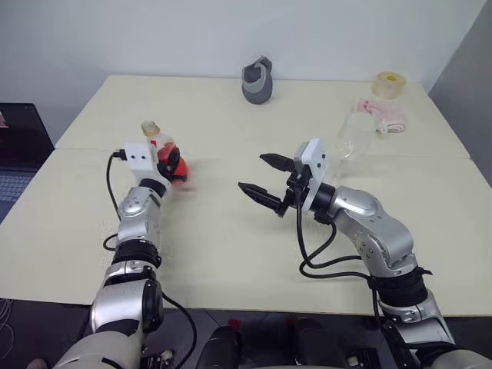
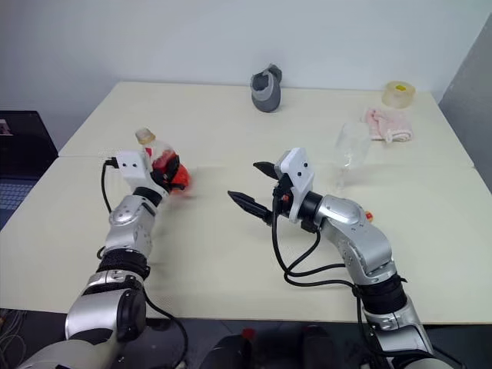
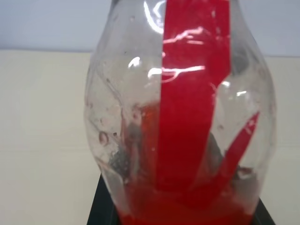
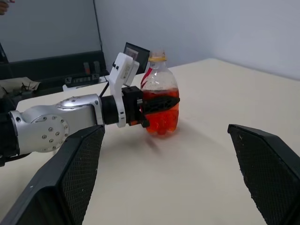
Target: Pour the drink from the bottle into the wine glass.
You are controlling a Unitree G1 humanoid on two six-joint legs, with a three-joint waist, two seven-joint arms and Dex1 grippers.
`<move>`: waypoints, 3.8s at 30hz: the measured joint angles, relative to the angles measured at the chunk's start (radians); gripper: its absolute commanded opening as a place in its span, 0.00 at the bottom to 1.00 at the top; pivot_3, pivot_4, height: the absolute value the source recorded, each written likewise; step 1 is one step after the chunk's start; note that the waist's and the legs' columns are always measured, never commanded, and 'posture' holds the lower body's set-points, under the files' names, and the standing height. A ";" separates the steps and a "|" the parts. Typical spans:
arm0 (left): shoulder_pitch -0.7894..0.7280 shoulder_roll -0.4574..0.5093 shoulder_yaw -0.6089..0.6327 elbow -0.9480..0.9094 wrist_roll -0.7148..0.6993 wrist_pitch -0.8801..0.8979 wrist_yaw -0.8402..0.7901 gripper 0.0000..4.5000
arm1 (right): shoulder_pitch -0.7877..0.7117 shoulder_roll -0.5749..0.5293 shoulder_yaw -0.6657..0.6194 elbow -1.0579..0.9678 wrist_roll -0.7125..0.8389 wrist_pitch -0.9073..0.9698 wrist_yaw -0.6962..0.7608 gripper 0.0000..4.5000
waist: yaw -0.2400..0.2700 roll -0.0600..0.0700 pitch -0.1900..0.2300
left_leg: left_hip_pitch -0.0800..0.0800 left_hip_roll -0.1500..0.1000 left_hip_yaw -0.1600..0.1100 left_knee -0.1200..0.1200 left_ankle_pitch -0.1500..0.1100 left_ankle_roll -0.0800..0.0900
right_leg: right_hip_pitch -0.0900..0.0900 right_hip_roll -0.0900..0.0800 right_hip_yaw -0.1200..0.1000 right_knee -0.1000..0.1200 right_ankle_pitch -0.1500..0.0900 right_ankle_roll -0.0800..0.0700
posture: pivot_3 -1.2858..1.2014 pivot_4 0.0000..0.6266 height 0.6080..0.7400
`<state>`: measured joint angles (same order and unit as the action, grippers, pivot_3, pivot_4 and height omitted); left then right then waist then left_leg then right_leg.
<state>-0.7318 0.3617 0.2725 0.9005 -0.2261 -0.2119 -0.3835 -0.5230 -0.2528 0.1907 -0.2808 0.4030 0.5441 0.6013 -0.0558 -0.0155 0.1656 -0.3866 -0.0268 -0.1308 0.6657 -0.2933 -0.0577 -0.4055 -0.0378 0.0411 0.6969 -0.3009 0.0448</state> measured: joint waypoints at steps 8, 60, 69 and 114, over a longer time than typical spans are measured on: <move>0.000 0.004 -0.011 0.039 0.033 -0.069 0.006 0.37 | 0.000 0.002 -0.025 0.013 -0.006 0.000 -0.022 1.00 | -0.003 0.000 0.000 | 0.001 0.000 0.000 0.000 0.000 0.000 | 0.000 0.000 0.000 0.001 0.000 0.000 | 0.52 0.24 1.00; 0.621 0.098 -0.193 -1.412 -0.352 0.823 -0.154 1.00 | 0.318 -0.130 -0.196 -0.046 -0.196 0.002 -0.269 1.00 | 0.010 -0.001 -0.001 | 0.004 0.004 0.006 -0.002 -0.001 0.002 | 0.002 0.003 0.004 0.001 0.000 0.000 | 0.52 0.24 1.00; 0.571 0.196 -0.210 -1.356 -0.408 0.839 -0.333 1.00 | 0.213 -0.030 -0.211 0.174 -0.301 -0.125 -0.409 1.00 | 0.004 0.000 -0.001 | 0.004 0.004 0.008 -0.003 -0.001 0.002 | 0.002 0.004 0.004 0.001 0.000 0.000 | 0.52 0.24 1.00; 0.481 0.225 -0.202 -1.267 -0.362 0.791 -0.368 1.00 | -0.151 0.065 -0.337 0.813 -0.264 -0.430 -0.448 0.04 | -0.004 0.000 -0.001 | 0.004 0.004 0.010 -0.003 -0.001 0.001 | 0.001 0.003 0.005 0.001 0.000 0.000 | 0.52 0.24 1.00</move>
<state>-0.2509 0.5871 0.0705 -0.3669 -0.5885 0.5789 -0.7514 -0.6740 -0.1878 -0.1464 0.5322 0.1388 0.1137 0.1528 -0.0597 -0.0154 0.1643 -0.3825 -0.0227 -0.1208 0.6630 -0.2940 -0.0565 -0.4041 -0.0346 0.0466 0.6979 -0.3009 0.0444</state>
